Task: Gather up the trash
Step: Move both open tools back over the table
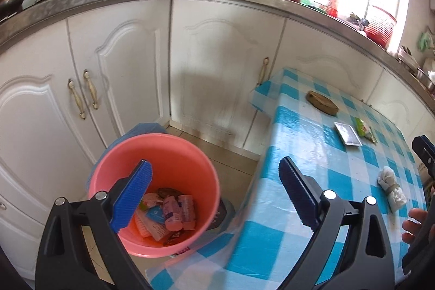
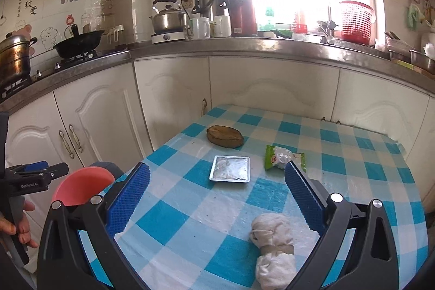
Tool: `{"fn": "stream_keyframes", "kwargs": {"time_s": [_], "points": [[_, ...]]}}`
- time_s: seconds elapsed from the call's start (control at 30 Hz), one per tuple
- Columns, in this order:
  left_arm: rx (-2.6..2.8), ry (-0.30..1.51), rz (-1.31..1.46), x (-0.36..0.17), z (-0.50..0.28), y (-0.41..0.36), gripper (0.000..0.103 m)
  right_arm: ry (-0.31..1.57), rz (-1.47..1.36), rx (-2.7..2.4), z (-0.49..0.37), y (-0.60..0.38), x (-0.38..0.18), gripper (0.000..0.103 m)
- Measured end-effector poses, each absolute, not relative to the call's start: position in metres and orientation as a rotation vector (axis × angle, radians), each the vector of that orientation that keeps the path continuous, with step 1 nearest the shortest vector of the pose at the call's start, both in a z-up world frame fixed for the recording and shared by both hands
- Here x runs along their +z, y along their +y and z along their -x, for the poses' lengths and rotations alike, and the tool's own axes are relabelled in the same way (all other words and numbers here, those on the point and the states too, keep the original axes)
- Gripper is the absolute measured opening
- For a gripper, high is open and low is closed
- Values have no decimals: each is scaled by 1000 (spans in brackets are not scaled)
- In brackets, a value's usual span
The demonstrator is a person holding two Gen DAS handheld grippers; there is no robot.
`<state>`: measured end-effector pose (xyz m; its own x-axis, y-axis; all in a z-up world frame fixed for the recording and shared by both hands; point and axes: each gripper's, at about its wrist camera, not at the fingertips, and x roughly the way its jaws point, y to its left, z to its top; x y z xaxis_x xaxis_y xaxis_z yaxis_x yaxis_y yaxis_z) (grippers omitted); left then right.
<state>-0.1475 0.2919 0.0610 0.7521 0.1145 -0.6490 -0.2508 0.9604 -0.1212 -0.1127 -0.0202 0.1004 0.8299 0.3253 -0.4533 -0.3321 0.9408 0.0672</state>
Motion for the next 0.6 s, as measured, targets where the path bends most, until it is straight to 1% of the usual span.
{"fn": "stream_keyframes", "kwargs": {"time_s": [0.3,0.6], "points": [[104,742,160,73,119,236,95,519,-123,301,102,-80,91,98],[48,718,90,93,80,174,95,529,-247,282,96,-131,83,98]]}}
